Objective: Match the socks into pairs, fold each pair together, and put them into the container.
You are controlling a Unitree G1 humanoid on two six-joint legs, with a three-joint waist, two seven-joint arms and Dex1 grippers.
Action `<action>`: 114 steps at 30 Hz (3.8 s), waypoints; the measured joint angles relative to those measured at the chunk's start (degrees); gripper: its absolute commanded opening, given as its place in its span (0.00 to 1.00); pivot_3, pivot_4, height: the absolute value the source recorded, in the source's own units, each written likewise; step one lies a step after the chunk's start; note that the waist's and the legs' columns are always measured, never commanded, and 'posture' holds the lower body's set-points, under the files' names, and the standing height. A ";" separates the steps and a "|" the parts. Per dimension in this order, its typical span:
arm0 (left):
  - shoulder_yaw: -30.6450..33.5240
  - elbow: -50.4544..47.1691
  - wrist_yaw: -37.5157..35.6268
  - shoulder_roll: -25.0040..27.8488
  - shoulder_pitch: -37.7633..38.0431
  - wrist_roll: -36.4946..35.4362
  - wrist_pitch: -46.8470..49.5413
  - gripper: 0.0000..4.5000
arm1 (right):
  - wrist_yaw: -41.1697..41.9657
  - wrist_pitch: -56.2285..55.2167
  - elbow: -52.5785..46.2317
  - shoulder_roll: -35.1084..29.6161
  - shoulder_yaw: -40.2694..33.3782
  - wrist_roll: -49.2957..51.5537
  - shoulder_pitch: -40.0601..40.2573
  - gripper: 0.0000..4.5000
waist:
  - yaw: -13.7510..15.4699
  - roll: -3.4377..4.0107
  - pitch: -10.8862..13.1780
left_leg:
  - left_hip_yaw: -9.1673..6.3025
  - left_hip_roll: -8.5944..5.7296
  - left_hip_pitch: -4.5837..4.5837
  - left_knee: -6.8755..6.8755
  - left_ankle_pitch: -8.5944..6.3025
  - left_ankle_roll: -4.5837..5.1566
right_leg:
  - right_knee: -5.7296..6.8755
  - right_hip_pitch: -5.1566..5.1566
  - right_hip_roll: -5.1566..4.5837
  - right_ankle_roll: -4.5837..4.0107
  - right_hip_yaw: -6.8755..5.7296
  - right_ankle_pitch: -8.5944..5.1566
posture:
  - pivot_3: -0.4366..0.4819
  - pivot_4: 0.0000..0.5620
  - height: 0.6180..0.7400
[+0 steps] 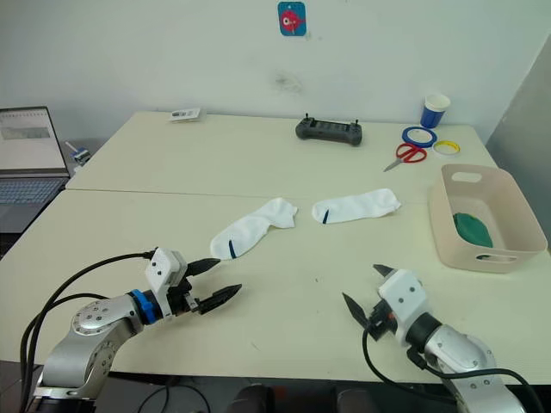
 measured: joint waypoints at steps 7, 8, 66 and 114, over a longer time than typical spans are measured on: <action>-1.95 8.64 4.69 -0.15 -9.05 6.98 -3.23 1.00 | 0.16 2.62 -0.23 -0.93 0.75 -0.64 -4.59 1.00 | 0.08 -0.02 -0.01 | -0.01 -0.04 -0.04 0.00 0.00 0.00 | -0.03 -0.01 0.01 0.04 -0.02 0.02 | 0.48 0.27 1.00; -2.97 10.21 5.01 -0.14 -10.32 8.46 -4.10 1.00 | 0.37 4.10 -0.49 -1.04 1.21 -0.26 -5.77 1.00 | 0.06 -0.03 -0.02 | -0.01 -0.04 -0.04 0.00 0.00 0.00 | -0.03 -0.01 0.01 0.04 -0.01 0.02 | 0.48 0.27 1.00; -5.48 2.27 -14.04 14.37 0.38 6.69 -3.11 0.00 | -3.25 -1.65 62.29 25.77 19.39 -5.39 -50.38 0.29 | -1.55 0.00 -0.05 | 0.00 0.08 -0.01 -0.18 -0.01 0.03 | 0.04 -0.18 0.07 -0.30 -0.05 0.06 | 0.48 0.27 1.00; -16.57 16.14 -26.90 13.02 -21.67 11.95 -17.29 0.99 | -5.81 22.59 -6.37 3.93 7.45 2.33 -2.53 1.00 | -1.22 -0.07 -0.06 | -0.08 0.02 -0.14 -0.13 0.01 0.02 | -0.05 -0.16 0.05 -0.08 -0.08 -0.04 | 0.48 0.27 1.00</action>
